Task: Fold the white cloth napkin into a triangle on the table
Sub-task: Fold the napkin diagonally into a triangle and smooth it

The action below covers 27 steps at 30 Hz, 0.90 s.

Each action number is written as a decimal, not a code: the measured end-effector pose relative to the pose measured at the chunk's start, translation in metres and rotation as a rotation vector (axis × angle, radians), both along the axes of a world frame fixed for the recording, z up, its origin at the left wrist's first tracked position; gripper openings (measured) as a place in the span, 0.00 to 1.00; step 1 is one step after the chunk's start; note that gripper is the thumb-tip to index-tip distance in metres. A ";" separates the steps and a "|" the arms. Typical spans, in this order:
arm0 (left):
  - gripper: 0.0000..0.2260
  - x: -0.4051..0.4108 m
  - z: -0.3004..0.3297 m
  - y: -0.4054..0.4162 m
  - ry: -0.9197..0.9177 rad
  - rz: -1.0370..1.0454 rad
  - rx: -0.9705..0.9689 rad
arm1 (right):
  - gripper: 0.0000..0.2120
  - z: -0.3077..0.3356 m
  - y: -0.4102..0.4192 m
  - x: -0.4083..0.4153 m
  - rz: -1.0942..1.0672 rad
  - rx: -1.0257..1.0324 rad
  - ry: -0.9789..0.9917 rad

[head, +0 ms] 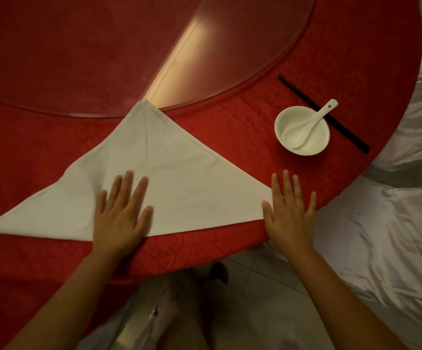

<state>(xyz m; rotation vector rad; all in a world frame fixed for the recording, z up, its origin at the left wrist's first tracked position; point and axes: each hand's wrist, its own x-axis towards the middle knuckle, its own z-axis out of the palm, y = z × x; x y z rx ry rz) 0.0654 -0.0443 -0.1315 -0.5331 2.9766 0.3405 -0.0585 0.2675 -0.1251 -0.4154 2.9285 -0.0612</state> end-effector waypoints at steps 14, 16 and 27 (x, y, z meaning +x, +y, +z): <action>0.25 0.011 -0.002 -0.018 0.039 -0.004 0.004 | 0.27 0.003 -0.217 0.054 0.404 -0.093 0.009; 0.25 0.022 -0.002 -0.032 0.034 0.056 0.001 | 0.27 -0.005 -0.213 0.053 0.394 -0.103 0.027; 0.26 0.075 -0.002 -0.110 0.033 0.224 0.037 | 0.28 -0.006 -0.217 0.053 0.372 -0.076 0.022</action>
